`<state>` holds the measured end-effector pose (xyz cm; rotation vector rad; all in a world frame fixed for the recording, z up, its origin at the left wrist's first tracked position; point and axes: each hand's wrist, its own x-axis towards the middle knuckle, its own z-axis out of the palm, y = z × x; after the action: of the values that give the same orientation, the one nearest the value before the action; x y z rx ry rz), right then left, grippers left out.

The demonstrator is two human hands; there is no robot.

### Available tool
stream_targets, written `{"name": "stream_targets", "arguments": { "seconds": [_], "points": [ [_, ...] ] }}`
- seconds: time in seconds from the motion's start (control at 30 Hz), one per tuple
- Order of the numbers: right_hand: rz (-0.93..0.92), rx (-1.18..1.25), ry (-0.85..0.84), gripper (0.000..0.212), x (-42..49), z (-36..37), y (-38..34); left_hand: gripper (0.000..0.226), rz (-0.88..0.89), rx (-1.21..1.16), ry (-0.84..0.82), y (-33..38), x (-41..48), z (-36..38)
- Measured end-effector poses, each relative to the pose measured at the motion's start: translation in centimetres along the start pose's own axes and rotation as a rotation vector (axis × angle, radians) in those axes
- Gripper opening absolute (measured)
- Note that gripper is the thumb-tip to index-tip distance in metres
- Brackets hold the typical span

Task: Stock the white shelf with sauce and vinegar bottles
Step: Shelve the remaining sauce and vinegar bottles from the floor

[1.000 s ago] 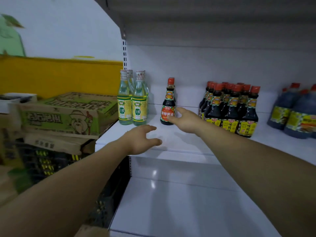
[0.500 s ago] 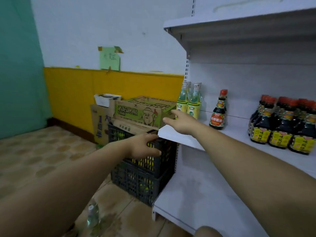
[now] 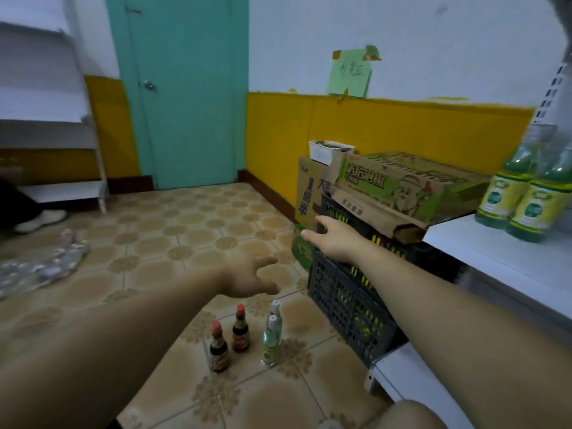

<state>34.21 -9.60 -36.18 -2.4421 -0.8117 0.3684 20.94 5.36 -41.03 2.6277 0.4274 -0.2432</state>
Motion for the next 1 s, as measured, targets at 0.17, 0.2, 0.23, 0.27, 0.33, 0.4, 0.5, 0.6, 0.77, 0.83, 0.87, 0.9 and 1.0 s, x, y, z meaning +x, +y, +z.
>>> {"name": "stream_targets", "arguments": {
  "seconds": [0.17, 0.2, 0.23, 0.27, 0.33, 0.4, 0.5, 0.6, 0.77, 0.83, 0.87, 0.9, 1.0],
  "points": [
    [-0.031, 0.004, -0.169, 0.077, 5.4, 9.2, -1.0, 0.073, -0.193, -0.147, -0.033, -8.1, 0.6, 3.3],
    [-0.036, 0.001, -0.207, 0.076, 6.3, 10.9, -0.9, 0.073, -0.237, -0.17, -0.049, -9.8, 0.9, 4.1],
    [-0.034, -0.002, -0.246, 0.075, 7.2, 12.5, -0.7, 0.074, -0.273, -0.178, -0.062, -11.5, 1.2, 5.0],
    [-0.031, -0.003, -0.278, 0.076, 8.1, 14.1, -0.4, 0.075, -0.302, -0.183, -0.076, -13.2, 1.7, 6.0],
    [-0.01, 0.008, -0.338, 0.077, 9.9, 16.9, 0.2, 0.077, -0.351, -0.216, -0.114, -16.0, 2.7, 7.8],
    [0.011, 0.015, -0.386, 0.077, 11.9, 19.6, 0.9, 0.078, -0.39, -0.251, -0.141, -18.3, 4.1, 9.4],
    [0.02, 0.015, -0.443, 0.071, 15.0, 23.8, 1.9, 0.08, -0.447, -0.281, -0.171, -21.6, 7.0, 11.7],
    [0.037, -0.005, -0.5, 0.065, 18.0, 27.7, 2.7, 0.08, -0.47, -0.335, -0.21, -24.8, 10.0, 14.2],
    [0.045, -0.015, -0.6, 0.071, 23.0, 35.1, 4.2, 0.081, -0.511, -0.377, -0.252, -29.6, 15.0, 18.3],
    [0.051, -0.029, -0.639, 0.071, 24.9, 37.8, 4.8, 0.082, -0.531, -0.397, -0.263, -31.4, 16.9, 20.0],
    [0.054, -0.026, -0.649, 0.071, 25.7, 39.1, 5.1, 0.083, -0.537, -0.405, -0.266, -32.3, 17.9, 20.9],
    [0.065, -0.024, -0.656, 0.071, 26.5, 40.5, 5.5, 0.084, -0.543, -0.413, -0.266, -33.1, 18.8, 21.7],
    [0.077, -0.029, -0.674, 0.069, 28.5, 44.5, 6.7, 0.088, -0.57, -0.459, -0.256, -35.4, 21.5, 24.2]
  ]
}}
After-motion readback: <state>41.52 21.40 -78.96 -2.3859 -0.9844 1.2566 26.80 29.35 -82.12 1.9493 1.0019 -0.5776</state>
